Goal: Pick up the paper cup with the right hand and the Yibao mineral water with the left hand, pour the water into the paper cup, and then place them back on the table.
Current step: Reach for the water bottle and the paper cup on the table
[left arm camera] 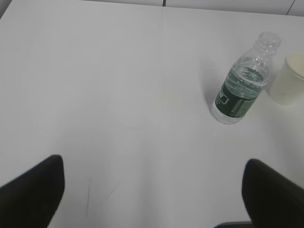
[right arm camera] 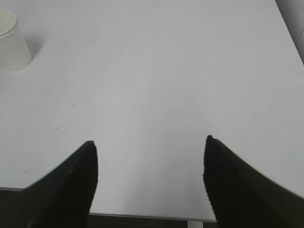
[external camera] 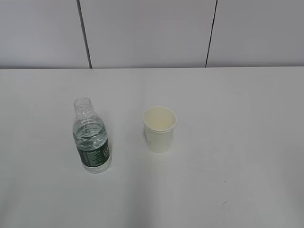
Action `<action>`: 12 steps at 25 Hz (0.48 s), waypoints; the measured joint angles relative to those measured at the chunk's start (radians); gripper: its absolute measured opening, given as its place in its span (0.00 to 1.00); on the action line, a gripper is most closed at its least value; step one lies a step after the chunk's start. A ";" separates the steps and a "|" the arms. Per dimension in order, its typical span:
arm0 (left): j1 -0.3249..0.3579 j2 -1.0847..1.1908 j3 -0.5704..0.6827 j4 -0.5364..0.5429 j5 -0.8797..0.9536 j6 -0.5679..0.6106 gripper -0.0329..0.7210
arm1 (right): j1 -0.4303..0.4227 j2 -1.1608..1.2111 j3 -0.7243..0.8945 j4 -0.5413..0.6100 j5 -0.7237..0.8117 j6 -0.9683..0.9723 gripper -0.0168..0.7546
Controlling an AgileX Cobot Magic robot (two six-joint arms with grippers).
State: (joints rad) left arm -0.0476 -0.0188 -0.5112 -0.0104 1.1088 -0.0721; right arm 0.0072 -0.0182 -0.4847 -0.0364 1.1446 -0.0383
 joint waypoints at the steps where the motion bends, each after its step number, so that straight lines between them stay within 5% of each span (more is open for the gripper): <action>1: 0.000 0.000 0.000 0.000 0.000 0.000 0.96 | 0.000 0.000 0.000 0.000 0.000 0.000 0.73; 12: 0.000 0.000 0.000 -0.002 0.000 0.000 0.91 | 0.000 0.000 0.000 0.000 0.000 0.000 0.72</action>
State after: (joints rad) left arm -0.0476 -0.0188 -0.5112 -0.0121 1.1088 -0.0721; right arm 0.0072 -0.0182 -0.4847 -0.0364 1.1446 -0.0383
